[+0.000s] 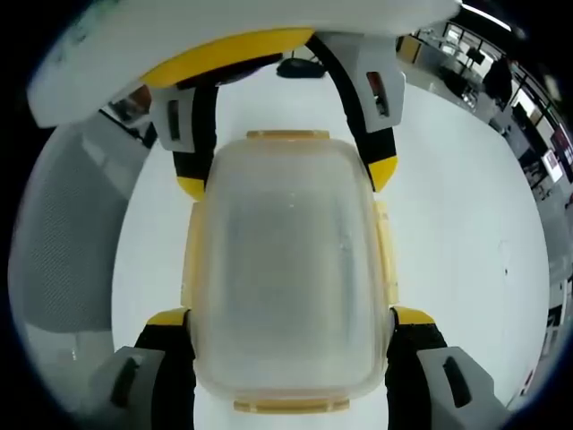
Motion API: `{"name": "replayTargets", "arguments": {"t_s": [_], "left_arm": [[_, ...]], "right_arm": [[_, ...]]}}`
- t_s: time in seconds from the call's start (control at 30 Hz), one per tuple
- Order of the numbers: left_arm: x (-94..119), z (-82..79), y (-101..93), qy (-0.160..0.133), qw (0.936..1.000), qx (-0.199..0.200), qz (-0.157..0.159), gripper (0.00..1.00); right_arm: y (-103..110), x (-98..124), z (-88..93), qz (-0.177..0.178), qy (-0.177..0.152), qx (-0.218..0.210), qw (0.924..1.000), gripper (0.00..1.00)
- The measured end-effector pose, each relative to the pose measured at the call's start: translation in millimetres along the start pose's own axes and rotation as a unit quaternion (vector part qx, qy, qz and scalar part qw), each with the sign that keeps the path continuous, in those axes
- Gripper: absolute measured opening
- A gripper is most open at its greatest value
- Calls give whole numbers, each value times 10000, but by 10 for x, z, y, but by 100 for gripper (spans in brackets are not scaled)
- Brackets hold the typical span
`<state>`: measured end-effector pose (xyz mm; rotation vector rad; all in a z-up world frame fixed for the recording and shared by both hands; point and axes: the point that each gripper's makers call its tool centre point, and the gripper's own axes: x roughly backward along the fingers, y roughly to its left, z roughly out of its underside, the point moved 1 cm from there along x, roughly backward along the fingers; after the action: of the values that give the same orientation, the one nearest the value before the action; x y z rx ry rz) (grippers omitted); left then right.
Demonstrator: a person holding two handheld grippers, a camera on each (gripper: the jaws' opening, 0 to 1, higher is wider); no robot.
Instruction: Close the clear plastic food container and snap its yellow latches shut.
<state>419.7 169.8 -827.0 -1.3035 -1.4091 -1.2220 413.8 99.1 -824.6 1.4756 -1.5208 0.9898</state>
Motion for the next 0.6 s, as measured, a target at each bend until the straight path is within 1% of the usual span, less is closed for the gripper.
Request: {"name": "replayTargets", "arguments": {"t_s": [0.37,0.6], "left_arm": [[-7,11,167,1,10000,14,2,88],[-11,20,242,5,10000,18,14,88]], "right_arm": [[-168,-7,-12,-7,-3,-1,10000,89],[-236,-15,-15,-21,-9,-11,10000,90]]}}
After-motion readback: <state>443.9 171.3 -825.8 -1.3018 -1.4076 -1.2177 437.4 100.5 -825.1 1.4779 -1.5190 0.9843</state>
